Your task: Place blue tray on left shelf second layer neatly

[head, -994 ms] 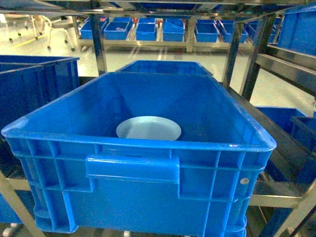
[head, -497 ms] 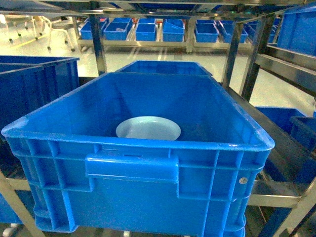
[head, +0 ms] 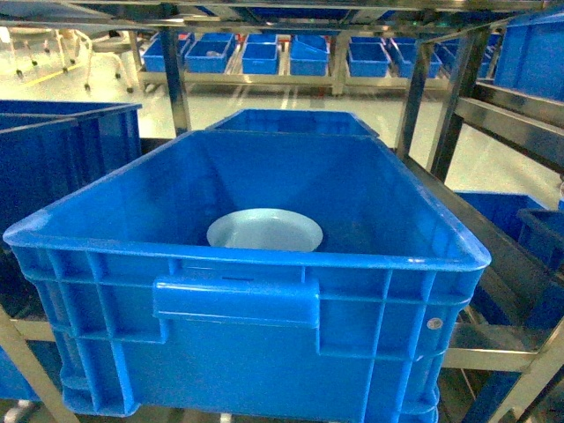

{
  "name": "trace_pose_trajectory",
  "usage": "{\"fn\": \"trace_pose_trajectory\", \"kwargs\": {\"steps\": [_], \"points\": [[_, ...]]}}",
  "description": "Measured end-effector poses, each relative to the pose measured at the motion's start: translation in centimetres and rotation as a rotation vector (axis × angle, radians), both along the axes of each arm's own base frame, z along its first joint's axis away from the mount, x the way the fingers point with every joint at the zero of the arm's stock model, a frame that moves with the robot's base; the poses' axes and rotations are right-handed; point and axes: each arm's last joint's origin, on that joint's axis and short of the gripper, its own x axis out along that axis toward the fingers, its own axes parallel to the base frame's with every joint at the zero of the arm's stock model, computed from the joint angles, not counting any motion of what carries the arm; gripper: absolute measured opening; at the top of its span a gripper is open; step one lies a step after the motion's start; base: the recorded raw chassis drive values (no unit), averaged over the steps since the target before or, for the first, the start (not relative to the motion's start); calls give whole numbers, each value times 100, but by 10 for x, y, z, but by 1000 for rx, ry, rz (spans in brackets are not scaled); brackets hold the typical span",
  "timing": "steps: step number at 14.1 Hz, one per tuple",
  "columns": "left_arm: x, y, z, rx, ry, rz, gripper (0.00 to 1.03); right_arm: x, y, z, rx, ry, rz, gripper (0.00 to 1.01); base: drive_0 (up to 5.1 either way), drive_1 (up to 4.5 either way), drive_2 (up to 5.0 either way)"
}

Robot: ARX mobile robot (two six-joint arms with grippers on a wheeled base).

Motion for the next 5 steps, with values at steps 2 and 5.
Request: {"fn": "trace_pose_trajectory", "kwargs": {"steps": [2,5], "points": [[0,0,0,0,1,0,98,0,0,0,0,0,0,70,0,0,0],[0,0,0,0,1,0,98,0,0,0,0,0,0,98,0,0,0]]}}
